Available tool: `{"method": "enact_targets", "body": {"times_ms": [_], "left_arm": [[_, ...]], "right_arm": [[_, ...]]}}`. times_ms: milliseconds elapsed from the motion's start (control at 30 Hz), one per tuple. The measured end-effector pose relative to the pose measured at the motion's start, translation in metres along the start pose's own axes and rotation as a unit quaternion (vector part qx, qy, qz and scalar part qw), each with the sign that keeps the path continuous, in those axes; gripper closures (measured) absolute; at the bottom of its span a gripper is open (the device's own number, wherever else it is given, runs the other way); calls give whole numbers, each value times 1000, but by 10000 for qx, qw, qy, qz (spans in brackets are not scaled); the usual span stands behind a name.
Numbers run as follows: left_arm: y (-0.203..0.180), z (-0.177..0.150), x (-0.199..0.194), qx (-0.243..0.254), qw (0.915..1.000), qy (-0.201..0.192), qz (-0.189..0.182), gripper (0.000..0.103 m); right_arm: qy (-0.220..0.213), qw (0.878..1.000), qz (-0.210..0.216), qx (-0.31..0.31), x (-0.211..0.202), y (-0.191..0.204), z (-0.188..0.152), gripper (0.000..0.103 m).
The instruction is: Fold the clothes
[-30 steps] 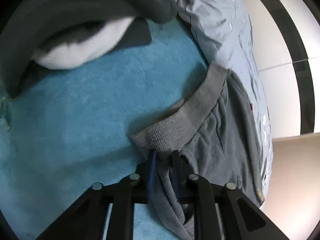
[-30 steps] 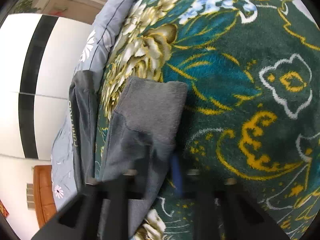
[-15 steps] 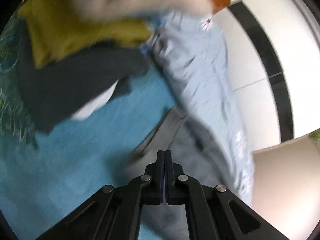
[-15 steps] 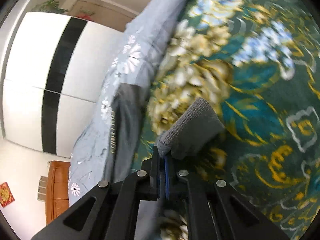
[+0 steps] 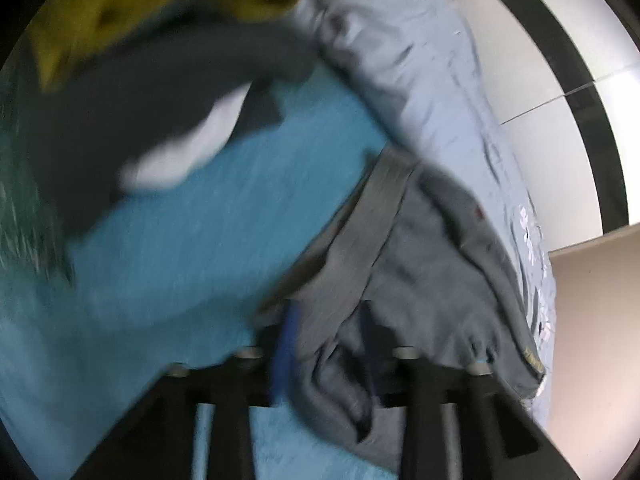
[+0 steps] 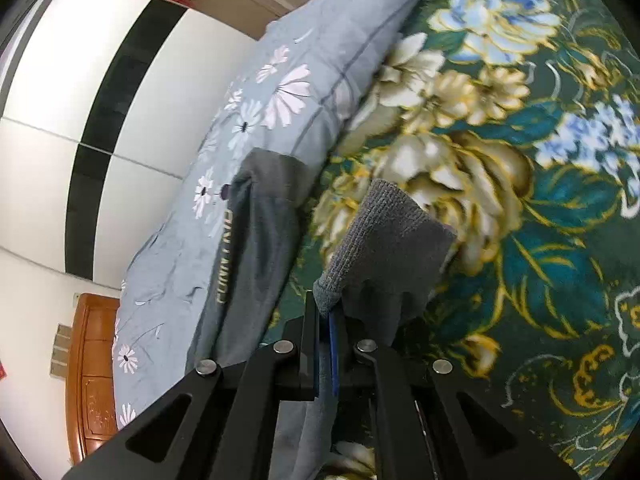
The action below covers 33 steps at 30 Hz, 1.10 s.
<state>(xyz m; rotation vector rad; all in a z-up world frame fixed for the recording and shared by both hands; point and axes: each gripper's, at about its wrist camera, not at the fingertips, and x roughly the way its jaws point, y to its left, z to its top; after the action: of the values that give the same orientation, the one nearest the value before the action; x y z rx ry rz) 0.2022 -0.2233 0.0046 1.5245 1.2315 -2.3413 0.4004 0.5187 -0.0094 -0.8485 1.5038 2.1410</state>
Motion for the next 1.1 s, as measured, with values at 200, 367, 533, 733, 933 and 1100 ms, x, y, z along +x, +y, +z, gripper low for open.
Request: {"method": "enact_targets", "body": {"times_ms": [200,367,533,733,933,1100], "left_arm": [[14,-27,31,-58,9980,627,56,55],[19,-27,24,-660,9956,546,-378,98],[4,1,-11,-1248,9812,156,-1465,98],[-53,66,0,-1574,9654,68,-2080,98],[-104,122,66,-1551,9747,99,-1606,98],[-111,145,110,-1574,9793,-2,-1274,97]], "right_arm": [[38,9998,-132,150,0,-13,-3,99],[30,9998,-113,139,-3,-12,0,99],[-140,9994,300,90,-12,7,12,99],[-120,9988,430,-213,25,71,46,99],[70,9982,-128,-574,115,145,95,100],[285,9931,-685,-906,182,176,111,99]]}}
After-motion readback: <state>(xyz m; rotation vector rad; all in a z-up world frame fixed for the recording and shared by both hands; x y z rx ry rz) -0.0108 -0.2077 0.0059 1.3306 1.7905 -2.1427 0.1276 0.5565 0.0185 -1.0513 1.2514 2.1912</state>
